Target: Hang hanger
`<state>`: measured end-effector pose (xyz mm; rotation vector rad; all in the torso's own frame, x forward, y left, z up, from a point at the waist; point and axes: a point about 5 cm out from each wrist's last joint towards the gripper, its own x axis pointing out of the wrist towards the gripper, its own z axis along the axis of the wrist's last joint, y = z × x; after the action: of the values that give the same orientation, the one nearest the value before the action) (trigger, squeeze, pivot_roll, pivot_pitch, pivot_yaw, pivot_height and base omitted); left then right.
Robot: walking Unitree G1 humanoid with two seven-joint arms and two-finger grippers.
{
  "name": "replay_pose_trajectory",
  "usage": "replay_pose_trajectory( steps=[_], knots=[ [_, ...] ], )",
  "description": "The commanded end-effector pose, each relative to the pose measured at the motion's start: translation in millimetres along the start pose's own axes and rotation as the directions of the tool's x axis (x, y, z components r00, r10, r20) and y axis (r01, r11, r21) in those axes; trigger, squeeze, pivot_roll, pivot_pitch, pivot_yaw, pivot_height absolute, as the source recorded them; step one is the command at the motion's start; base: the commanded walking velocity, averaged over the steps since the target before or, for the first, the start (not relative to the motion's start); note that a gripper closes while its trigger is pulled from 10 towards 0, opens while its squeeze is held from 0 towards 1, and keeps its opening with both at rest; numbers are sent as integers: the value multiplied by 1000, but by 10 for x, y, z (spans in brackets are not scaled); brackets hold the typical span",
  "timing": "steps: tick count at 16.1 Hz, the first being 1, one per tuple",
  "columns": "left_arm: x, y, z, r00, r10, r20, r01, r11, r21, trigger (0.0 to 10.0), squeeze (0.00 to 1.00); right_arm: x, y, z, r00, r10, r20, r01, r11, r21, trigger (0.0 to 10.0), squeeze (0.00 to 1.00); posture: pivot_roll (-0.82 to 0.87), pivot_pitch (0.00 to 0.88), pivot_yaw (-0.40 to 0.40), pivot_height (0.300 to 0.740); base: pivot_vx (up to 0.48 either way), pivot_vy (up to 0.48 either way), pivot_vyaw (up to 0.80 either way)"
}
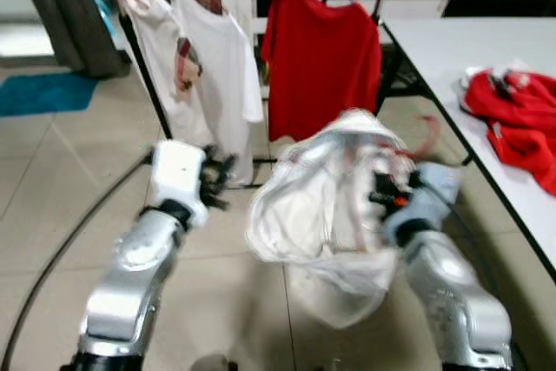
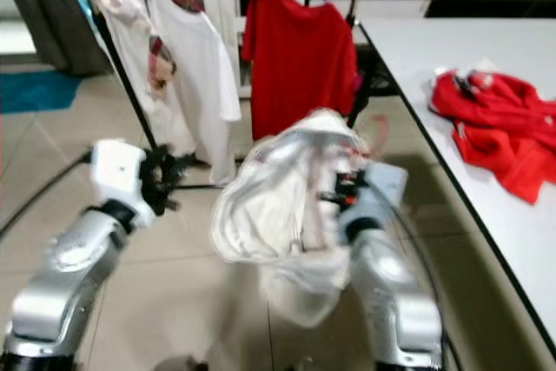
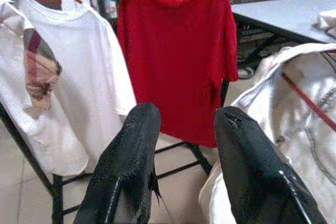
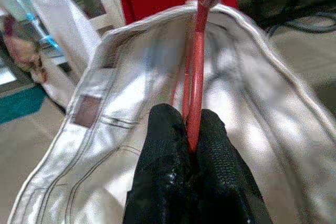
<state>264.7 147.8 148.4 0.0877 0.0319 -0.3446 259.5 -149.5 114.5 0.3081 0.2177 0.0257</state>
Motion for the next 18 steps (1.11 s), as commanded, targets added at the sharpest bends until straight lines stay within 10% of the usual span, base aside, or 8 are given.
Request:
replay_pose_trajectory(
  steps=[1, 18],
  knots=[
    [-35, 80, 14, 1000, 25, -6, -25, 1000, 13, 10000, 0, -2, 130, 155, 995, 54, 89, -54, 999, 5, 10000, 0, 70, 75, -20, 740, 360, 0, 0],
    [-5, 33, 30, 1000, -8, -6, 8, 1000, 12, 10000, 0, -3, 156, 151, 993, 85, 87, -85, 996, -6, 10000, 0, 60, 74, -13, 740, 363, 0, 0]
  ],
)
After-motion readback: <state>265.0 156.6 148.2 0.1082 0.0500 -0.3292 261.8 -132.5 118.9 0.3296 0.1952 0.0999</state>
